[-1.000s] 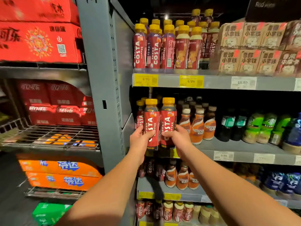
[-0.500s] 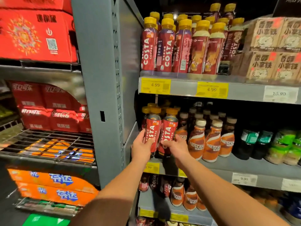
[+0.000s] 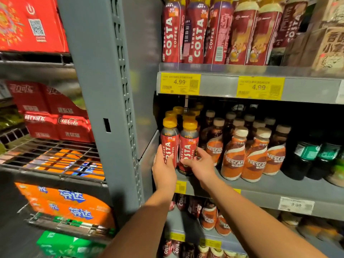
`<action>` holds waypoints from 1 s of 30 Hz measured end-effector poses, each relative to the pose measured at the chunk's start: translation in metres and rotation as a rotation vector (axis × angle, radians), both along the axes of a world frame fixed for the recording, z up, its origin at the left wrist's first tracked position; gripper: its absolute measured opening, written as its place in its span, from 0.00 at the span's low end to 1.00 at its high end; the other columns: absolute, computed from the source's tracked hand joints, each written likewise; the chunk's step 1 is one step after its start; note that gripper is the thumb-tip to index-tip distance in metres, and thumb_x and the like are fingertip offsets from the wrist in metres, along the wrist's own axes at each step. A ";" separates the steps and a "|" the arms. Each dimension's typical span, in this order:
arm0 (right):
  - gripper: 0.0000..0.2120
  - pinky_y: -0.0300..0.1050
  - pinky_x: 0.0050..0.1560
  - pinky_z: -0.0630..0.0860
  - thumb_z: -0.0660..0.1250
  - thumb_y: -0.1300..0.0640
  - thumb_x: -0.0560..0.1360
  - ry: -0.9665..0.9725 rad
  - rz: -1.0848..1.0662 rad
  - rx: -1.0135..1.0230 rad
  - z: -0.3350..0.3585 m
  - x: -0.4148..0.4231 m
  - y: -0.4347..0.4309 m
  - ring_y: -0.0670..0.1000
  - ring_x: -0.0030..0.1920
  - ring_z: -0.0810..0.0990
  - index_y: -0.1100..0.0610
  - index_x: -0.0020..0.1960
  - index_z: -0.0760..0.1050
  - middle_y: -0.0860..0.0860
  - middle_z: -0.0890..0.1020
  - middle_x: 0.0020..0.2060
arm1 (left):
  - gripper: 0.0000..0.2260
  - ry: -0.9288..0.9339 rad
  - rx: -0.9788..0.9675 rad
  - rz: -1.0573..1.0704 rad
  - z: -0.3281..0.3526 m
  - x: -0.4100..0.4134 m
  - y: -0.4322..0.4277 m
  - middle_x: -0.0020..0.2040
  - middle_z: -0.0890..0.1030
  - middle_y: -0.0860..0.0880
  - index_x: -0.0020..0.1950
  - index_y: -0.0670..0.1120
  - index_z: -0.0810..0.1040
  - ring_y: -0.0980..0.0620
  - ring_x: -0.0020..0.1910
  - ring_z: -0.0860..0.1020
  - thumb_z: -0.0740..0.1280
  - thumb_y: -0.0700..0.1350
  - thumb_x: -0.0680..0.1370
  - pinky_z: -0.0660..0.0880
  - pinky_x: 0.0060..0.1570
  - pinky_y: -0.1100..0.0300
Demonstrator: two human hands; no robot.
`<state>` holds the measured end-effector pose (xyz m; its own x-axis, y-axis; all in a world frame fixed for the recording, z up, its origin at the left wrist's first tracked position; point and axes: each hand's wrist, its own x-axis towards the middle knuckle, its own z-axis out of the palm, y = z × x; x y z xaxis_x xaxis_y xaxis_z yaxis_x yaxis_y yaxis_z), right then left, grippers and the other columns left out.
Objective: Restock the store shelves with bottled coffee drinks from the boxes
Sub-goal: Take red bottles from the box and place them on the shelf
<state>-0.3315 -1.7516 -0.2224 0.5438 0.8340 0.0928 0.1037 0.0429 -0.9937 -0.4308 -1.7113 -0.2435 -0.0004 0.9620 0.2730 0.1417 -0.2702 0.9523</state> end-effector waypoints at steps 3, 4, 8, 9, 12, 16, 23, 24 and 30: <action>0.21 0.38 0.46 0.77 0.77 0.65 0.65 0.003 -0.044 -0.009 -0.002 0.002 0.000 0.46 0.44 0.81 0.58 0.56 0.75 0.50 0.83 0.46 | 0.17 0.025 0.002 0.004 0.001 0.000 -0.003 0.56 0.77 0.53 0.70 0.52 0.68 0.54 0.55 0.76 0.60 0.44 0.81 0.72 0.53 0.58; 0.21 0.37 0.45 0.77 0.77 0.66 0.65 0.012 -0.056 -0.008 -0.002 0.002 -0.001 0.45 0.44 0.81 0.59 0.55 0.74 0.50 0.82 0.45 | 0.17 0.033 -0.001 0.006 0.002 -0.001 -0.004 0.57 0.77 0.53 0.70 0.52 0.67 0.54 0.55 0.75 0.60 0.44 0.81 0.72 0.53 0.57; 0.22 0.39 0.47 0.78 0.78 0.65 0.64 0.004 -0.092 -0.007 -0.004 0.000 -0.002 0.47 0.45 0.82 0.60 0.55 0.74 0.52 0.83 0.47 | 0.15 0.040 -0.020 0.018 0.006 -0.002 -0.007 0.55 0.77 0.52 0.68 0.49 0.68 0.55 0.52 0.74 0.61 0.44 0.81 0.69 0.49 0.61; 0.22 0.37 0.46 0.77 0.78 0.64 0.65 -0.012 -0.097 -0.015 -0.004 -0.001 -0.002 0.46 0.45 0.82 0.59 0.56 0.74 0.51 0.83 0.47 | 0.15 0.048 -0.021 0.020 0.008 -0.003 -0.009 0.54 0.76 0.53 0.68 0.48 0.68 0.56 0.50 0.73 0.61 0.43 0.81 0.67 0.48 0.62; 0.23 0.38 0.46 0.77 0.77 0.62 0.66 -0.112 -0.117 -0.046 -0.001 -0.005 -0.005 0.46 0.45 0.81 0.59 0.58 0.75 0.51 0.83 0.48 | 0.13 0.067 -0.048 0.032 0.009 -0.005 -0.014 0.54 0.77 0.52 0.66 0.47 0.69 0.56 0.49 0.73 0.60 0.43 0.81 0.66 0.47 0.62; 0.25 0.43 0.54 0.71 0.74 0.59 0.70 -0.248 -0.130 -0.139 0.008 -0.010 -0.016 0.54 0.58 0.78 0.63 0.63 0.71 0.52 0.79 0.54 | 0.10 0.116 -0.079 0.029 0.010 -0.009 -0.023 0.53 0.79 0.50 0.62 0.45 0.72 0.51 0.50 0.76 0.61 0.43 0.80 0.66 0.46 0.60; 0.20 0.47 0.54 0.71 0.69 0.56 0.74 -0.426 -0.138 -0.223 0.008 -0.009 -0.053 0.57 0.58 0.75 0.64 0.61 0.72 0.59 0.77 0.58 | 0.11 0.290 -0.060 0.087 0.008 -0.025 -0.054 0.58 0.75 0.44 0.60 0.43 0.74 0.44 0.56 0.74 0.64 0.43 0.78 0.68 0.49 0.56; 0.16 0.47 0.52 0.71 0.68 0.58 0.74 -0.465 -0.121 -0.209 0.008 -0.009 -0.061 0.58 0.55 0.76 0.66 0.58 0.73 0.59 0.78 0.55 | 0.12 0.343 -0.038 0.087 0.008 -0.028 -0.060 0.58 0.74 0.43 0.61 0.42 0.74 0.43 0.58 0.74 0.64 0.42 0.78 0.69 0.53 0.54; 0.03 0.45 0.44 0.69 0.66 0.62 0.72 -0.602 0.019 -0.283 -0.012 -0.018 -0.106 0.57 0.48 0.76 0.59 0.46 0.74 0.58 0.80 0.47 | 0.11 0.673 0.093 -0.004 -0.008 -0.046 -0.109 0.56 0.77 0.43 0.59 0.41 0.77 0.44 0.56 0.74 0.63 0.43 0.78 0.68 0.54 0.56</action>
<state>-0.3496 -1.8577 -0.2346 0.4502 0.8800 0.1517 0.6458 -0.2036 -0.7359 -0.4765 -1.8198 -0.2511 0.2016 0.9342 0.2942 0.6942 -0.3482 0.6300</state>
